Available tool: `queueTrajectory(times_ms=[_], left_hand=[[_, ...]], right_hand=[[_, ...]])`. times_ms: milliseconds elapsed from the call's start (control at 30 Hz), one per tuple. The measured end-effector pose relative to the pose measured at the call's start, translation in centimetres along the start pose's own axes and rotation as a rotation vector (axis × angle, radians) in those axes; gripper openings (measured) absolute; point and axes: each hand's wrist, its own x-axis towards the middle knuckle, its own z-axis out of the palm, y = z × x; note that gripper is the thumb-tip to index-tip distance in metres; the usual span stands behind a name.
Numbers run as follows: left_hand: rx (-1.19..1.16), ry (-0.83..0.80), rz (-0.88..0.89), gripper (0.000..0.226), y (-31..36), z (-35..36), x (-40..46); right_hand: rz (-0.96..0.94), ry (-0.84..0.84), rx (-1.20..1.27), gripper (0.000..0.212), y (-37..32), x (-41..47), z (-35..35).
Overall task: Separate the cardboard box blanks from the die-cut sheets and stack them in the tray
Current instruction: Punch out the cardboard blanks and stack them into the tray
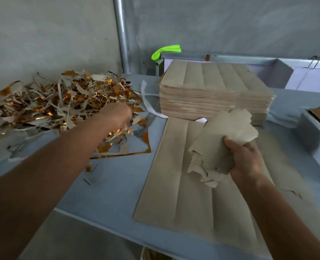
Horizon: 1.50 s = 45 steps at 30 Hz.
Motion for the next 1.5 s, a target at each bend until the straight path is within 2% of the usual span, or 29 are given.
queueTrajectory(times_ms=[67, 100, 133, 167, 200, 233, 267, 367, 400, 433, 500, 567, 633, 800, 933, 1000, 1167, 1267, 1400, 1500], left_hand=[[0.090, 0.121, 0.005, 0.017, 1.4, -0.3, -0.2], [0.032, 0.221, 0.019, 0.018, 2.4, -0.4, -0.3], [-0.103, 0.334, 0.039, 0.022, 3.6, -0.5, -0.6], [-0.312, 0.439, 0.060, 0.027, 5.2, -0.6, -1.1], [-0.582, 0.476, 0.067, 0.031, 6.9, -0.6, -1.6], [-0.870, 0.414, 0.075, 0.035, 8.7, -0.7, -2.1], [-1.131, 0.265, 0.080, 0.040, 10.6, -0.5, -2.5], [-1.536, -0.159, 0.069, 0.071, 16.0, 0.8, -4.2], [-1.674, -0.229, 0.081, 0.080, 17.4, 1.5, -4.7], [-1.841, -0.259, 0.106, 0.079, 18.5, 2.3, -5.0], [-2.101, -0.193, 0.165, 0.052, 20.3, 4.0, -5.6], [-2.133, -0.071, 0.204, 0.032, 20.9, 4.8, -6.5], [-2.057, -0.013, 0.241, 0.031, 20.9, 5.3, -7.0], [-1.950, 0.030, 0.283, 0.049, 20.9, 4.9, -7.9], [-1.934, -0.006, 0.368, 0.069, 21.3, 4.2, -8.4], [-1.915, -0.024, 0.404, 0.069, 21.5, 4.0, -8.7], [-1.892, -0.013, 0.414, 0.057, 20.3, 4.4, -8.7], [-1.890, 0.029, 0.396, 0.063, 20.1, 4.3, -8.9], [-1.882, 0.078, 0.411, 0.060, 20.3, 3.8, -8.8], [-1.917, 0.054, 0.387, 0.065, 20.5, 4.2, -9.2]], right_hand=[[-0.032, -0.036, -0.029, 0.019, -0.2, -0.3, -0.3], [-0.046, -0.057, -0.057, 0.021, -0.3, -0.4, -0.5], [-0.063, -0.082, -0.089, 0.023, -0.4, -0.5, -0.7], [-0.079, -0.111, -0.124, 0.025, -0.5, -0.6, -0.9], [-0.093, -0.142, -0.158, 0.028, -0.6, -0.7, -1.1], [-0.102, -0.171, -0.192, 0.031, -0.7, -0.8, -1.1], [-0.108, -0.200, -0.225, 0.033, -0.8, -0.9, -1.2], [-0.140, -0.297, -0.268, 0.038, -1.0, -1.0, -1.5], [-0.164, -0.330, -0.265, 0.038, -0.9, -1.0, -1.7], [-0.193, -0.359, -0.268, 0.039, -0.8, -1.0, -1.9], [-0.251, -0.395, -0.287, 0.041, -0.4, -0.9, -2.7], [-0.278, -0.417, -0.308, 0.045, 0.2, -0.8, -3.7], [-0.278, -0.427, -0.321, 0.050, 1.0, -0.8, -4.6], [-0.300, -0.432, -0.324, 0.058, 1.5, -1.4, -5.3], [-0.291, -0.410, -0.315, 0.062, 2.6, -2.4, -4.8], [-0.267, -0.417, -0.313, 0.065, 2.7, -2.6, -4.9], [-0.259, -0.352, -0.253, 0.050, 2.0, -2.4, -5.2], [-0.285, -0.352, -0.244, 0.046, 2.0, -2.9, -4.8], [-0.279, -0.281, -0.188, 0.031, 1.8, -3.1, -4.4], [-0.254, -0.219, -0.168, 0.031, 1.7, -3.4, -4.3]])
